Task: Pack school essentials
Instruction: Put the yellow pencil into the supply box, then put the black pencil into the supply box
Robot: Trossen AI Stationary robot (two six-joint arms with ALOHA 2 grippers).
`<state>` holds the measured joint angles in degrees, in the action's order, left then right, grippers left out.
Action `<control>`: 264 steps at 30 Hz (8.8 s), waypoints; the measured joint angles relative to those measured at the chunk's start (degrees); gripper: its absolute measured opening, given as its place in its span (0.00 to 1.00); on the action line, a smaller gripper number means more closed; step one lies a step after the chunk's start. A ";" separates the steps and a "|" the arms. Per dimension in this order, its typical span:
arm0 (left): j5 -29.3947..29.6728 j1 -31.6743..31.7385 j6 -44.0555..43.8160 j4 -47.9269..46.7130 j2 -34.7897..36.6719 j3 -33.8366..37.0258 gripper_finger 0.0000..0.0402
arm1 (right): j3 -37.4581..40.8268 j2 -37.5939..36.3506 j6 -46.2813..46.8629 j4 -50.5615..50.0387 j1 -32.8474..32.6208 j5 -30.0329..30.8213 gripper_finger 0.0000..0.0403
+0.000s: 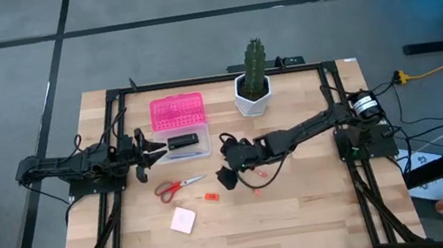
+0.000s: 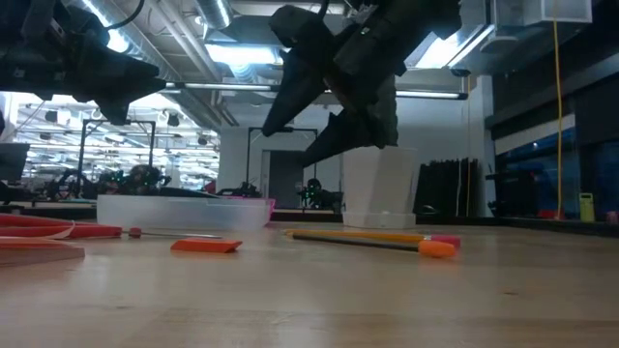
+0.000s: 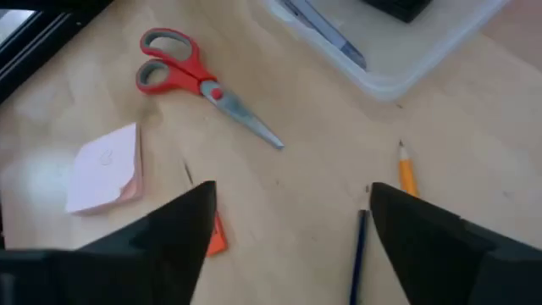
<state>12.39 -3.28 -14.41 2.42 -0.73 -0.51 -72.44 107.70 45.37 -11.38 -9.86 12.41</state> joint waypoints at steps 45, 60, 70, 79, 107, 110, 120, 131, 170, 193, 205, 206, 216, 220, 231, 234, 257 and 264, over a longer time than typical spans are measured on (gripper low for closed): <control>0.16 0.02 0.00 0.02 -0.02 0.00 0.28 | -21.05 18.14 -9.32 -42.94 -1.52 -2.07 0.81; 0.17 0.00 0.00 0.04 -0.02 0.00 0.28 | -20.72 17.18 -12.81 -48.33 1.56 -7.21 0.81; 0.17 0.02 0.00 0.03 -0.02 0.00 0.28 | -10.49 -1.53 -9.93 -46.24 -0.88 -7.50 0.81; 0.19 0.02 0.01 0.03 -0.02 0.00 0.28 | 17.77 -15.34 5.10 -17.09 -5.46 -9.00 0.81; 0.23 0.02 0.01 0.04 -0.02 0.00 0.28 | 13.62 -1.52 2.19 -18.05 -2.95 -8.22 0.71; 0.24 0.02 0.00 0.04 -0.02 0.00 0.28 | 13.64 -1.49 2.64 -18.66 -3.00 -7.92 0.63; 0.22 0.02 0.00 0.04 -0.02 0.00 0.28 | 13.84 -1.49 4.08 -19.30 -3.05 -7.05 0.45; 0.22 0.02 0.01 0.04 -0.02 0.00 0.28 | 13.81 -1.47 12.61 -20.02 -3.07 -6.32 0.40; 0.21 0.00 0.00 0.04 -0.02 0.00 0.28 | 3.65 -0.92 18.09 -26.54 -2.70 -4.93 0.05; 0.19 0.02 0.00 0.04 -0.02 0.00 0.28 | -13.46 2.41 0.54 -19.78 10.67 -10.82 0.05; 0.19 0.01 0.00 0.04 0.00 0.00 0.28 | -37.55 21.69 -14.93 -20.89 15.38 -14.30 0.05; 0.19 -0.01 0.00 0.04 0.00 0.00 0.28 | -39.19 22.78 -16.53 -21.63 15.38 -14.54 0.05; 0.19 0.01 -0.02 0.04 0.00 0.00 0.28 | -42.77 27.43 -24.00 -28.40 15.26 -16.60 0.09; 0.19 -0.01 -0.02 0.04 0.00 0.01 0.28 | -42.86 27.43 -26.54 -27.59 15.27 -14.96 0.13; 0.19 0.00 -0.02 0.04 0.00 0.00 0.28 | -43.81 27.20 -27.09 -28.72 15.27 -15.05 0.21; 0.19 -0.01 -0.02 0.04 0.00 0.00 0.28 | -47.84 26.90 -21.83 -35.72 15.27 -15.10 0.22; 0.20 0.02 -4.09 0.04 0.00 0.00 0.28 | -61.29 26.64 -1.79 -78.60 2.10 -8.53 0.21; 0.05 -0.01 -3.99 0.04 0.00 0.00 0.28 | -61.26 22.40 5.64 -77.99 1.13 -4.10 0.21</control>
<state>12.43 -3.29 -18.41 2.46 -0.73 -0.51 -133.71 130.10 51.01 -89.37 -8.73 8.31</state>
